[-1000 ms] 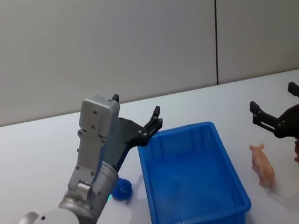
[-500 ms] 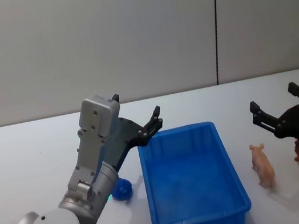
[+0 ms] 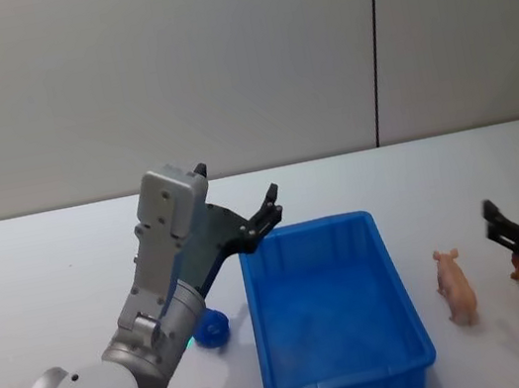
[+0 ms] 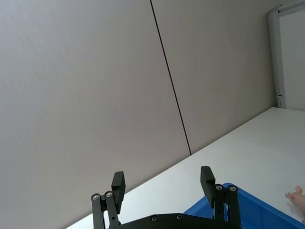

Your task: Pick up the two dolls from the table and place them into the box.

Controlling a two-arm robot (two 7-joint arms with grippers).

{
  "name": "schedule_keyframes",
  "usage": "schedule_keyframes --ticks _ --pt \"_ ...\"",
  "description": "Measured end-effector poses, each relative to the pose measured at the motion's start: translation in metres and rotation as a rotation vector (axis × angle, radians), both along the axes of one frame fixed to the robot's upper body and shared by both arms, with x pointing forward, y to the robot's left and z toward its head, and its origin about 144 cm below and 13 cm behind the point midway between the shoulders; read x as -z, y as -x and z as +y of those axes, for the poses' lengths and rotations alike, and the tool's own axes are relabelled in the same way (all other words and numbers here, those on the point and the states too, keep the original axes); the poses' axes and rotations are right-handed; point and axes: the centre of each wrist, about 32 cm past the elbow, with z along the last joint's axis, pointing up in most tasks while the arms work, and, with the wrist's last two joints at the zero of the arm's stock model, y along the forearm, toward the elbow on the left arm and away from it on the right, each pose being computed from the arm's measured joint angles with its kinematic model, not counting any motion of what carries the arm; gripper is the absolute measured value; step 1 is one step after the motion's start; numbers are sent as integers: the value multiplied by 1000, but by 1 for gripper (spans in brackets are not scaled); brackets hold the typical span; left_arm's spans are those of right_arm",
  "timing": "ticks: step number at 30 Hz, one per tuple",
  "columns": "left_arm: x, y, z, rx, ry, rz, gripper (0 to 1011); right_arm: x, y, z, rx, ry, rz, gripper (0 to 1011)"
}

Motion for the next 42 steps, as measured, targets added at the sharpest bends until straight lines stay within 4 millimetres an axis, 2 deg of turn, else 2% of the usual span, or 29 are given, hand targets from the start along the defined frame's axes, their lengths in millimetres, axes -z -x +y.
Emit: schedule_keyframes --ticks 6,13,26,42 --pt "0 0 0 0 0 0 1001 4 19 -12 89 24 66 1001" --pt "0 0 0 0 0 0 1001 8 25 -17 148 41 127 1001" --pt "0 0 0 0 0 0 1001 21 7 -11 172 37 227 1001" --pt "0 0 0 0 0 0 1001 42 -16 12 220 20 323 1001"
